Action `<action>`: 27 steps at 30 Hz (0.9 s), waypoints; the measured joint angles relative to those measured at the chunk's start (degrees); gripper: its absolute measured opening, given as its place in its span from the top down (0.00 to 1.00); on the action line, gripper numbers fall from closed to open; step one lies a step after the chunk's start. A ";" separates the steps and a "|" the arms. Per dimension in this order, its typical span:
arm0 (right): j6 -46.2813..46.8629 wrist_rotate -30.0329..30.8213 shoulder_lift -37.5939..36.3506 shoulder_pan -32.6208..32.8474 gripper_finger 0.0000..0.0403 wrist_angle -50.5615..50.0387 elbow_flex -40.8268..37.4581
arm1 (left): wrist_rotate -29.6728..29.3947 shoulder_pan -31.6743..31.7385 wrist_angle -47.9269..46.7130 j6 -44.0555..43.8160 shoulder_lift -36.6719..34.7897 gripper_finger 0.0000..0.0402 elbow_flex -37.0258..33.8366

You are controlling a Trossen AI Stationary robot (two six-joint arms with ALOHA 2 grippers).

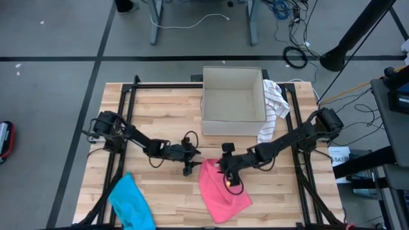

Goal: Fold towel
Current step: Fold the pink microfiber towel

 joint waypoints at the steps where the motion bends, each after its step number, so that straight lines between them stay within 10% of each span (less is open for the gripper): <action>1: 0.76 -1.73 0.00 -0.96 0.58 0.97 -0.57 | 0.89 0.18 0.43 0.38 0.33 0.35 0.24; 10: 6.52 -10.73 2.88 -5.58 0.58 15.20 -4.44 | 5.20 1.44 2.99 1.95 0.46 0.35 0.32; 27: 8.57 -9.16 11.13 -7.44 0.60 22.42 -1.68 | 12.31 5.46 -5.27 3.72 0.46 0.43 4.81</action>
